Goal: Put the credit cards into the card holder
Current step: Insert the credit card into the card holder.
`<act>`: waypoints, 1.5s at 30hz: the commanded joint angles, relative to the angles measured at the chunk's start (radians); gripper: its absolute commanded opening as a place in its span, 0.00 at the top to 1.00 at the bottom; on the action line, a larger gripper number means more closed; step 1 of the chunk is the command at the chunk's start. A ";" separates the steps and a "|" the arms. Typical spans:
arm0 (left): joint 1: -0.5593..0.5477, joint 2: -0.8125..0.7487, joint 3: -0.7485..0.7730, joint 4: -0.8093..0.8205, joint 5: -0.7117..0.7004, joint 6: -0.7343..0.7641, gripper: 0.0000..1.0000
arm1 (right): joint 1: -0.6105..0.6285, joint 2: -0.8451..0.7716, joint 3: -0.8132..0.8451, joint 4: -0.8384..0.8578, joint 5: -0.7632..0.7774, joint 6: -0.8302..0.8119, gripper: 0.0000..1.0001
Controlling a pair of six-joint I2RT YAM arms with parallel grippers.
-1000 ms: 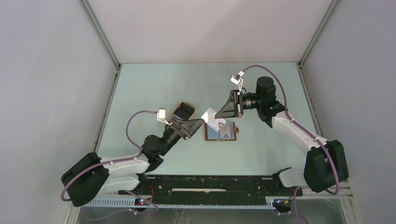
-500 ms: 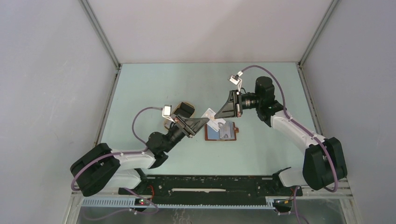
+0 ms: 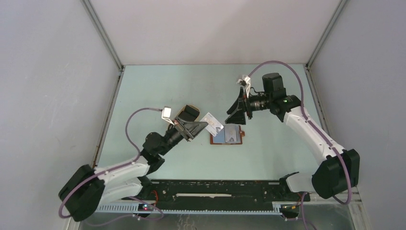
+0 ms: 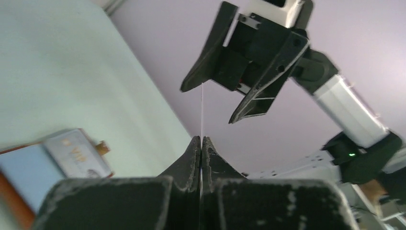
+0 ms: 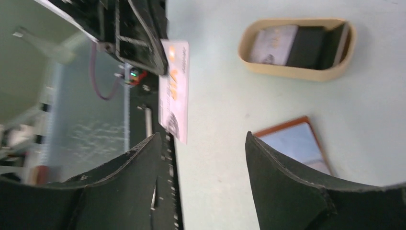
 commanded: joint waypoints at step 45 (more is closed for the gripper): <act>0.059 0.096 0.342 -0.726 0.562 0.524 0.89 | 0.122 0.116 -0.027 -0.345 -0.121 -0.492 1.00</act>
